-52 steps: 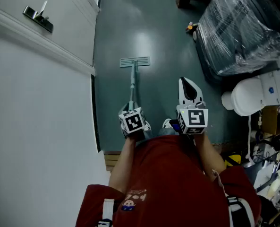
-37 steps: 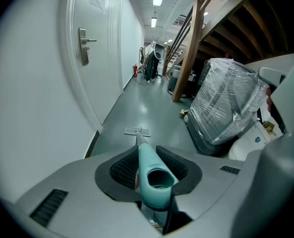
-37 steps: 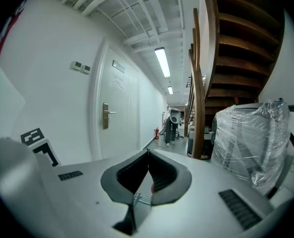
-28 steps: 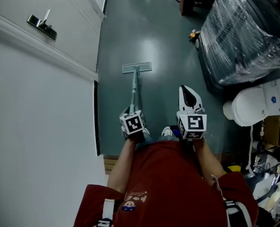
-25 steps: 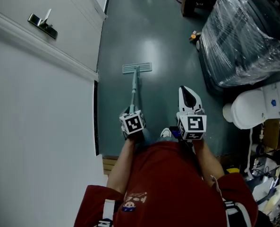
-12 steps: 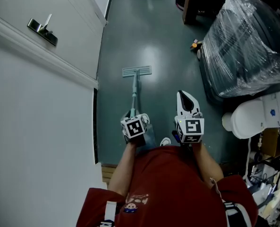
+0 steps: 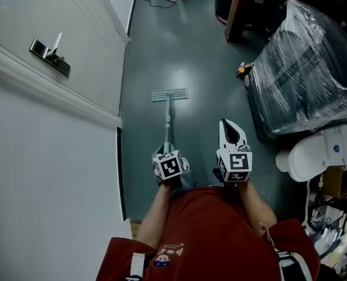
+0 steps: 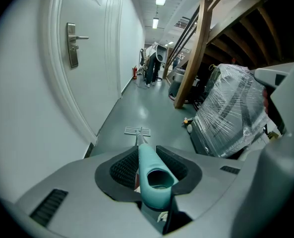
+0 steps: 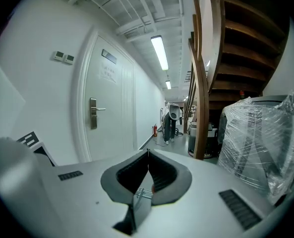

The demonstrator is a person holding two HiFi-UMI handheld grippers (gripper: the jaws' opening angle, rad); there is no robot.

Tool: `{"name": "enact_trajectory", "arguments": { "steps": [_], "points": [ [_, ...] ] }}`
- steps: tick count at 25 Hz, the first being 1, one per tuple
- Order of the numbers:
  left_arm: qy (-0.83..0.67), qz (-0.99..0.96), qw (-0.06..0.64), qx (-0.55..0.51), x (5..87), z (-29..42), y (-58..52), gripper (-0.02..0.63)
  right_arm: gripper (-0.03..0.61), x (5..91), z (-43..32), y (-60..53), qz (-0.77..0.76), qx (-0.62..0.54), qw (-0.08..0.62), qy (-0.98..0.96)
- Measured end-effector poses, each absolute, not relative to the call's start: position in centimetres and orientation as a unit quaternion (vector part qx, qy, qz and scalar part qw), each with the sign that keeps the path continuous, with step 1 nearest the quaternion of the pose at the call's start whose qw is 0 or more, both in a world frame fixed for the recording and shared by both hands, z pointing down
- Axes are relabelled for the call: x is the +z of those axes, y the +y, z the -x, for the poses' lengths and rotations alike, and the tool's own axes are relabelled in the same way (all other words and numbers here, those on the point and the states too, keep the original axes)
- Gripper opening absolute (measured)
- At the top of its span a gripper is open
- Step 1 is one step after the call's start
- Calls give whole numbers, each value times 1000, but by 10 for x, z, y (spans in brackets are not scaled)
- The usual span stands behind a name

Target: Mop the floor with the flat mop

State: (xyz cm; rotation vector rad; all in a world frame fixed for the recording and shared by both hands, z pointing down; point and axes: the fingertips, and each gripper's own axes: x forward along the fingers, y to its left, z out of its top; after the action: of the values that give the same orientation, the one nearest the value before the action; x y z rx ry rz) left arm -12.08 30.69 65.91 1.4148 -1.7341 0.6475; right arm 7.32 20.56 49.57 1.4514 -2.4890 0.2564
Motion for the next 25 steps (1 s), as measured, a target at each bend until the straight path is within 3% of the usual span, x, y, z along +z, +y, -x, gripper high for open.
{"name": "enact_trajectory", "arguments": {
  "steps": [12,25],
  "points": [
    [-668,-581,388,257,663,192,222,124,18,486,-11,137,-534,75,125,-833],
    [-674,-570,393,259,660,180,115,124,18,493,-19,21,-520,83,112,-842]
  ]
}}
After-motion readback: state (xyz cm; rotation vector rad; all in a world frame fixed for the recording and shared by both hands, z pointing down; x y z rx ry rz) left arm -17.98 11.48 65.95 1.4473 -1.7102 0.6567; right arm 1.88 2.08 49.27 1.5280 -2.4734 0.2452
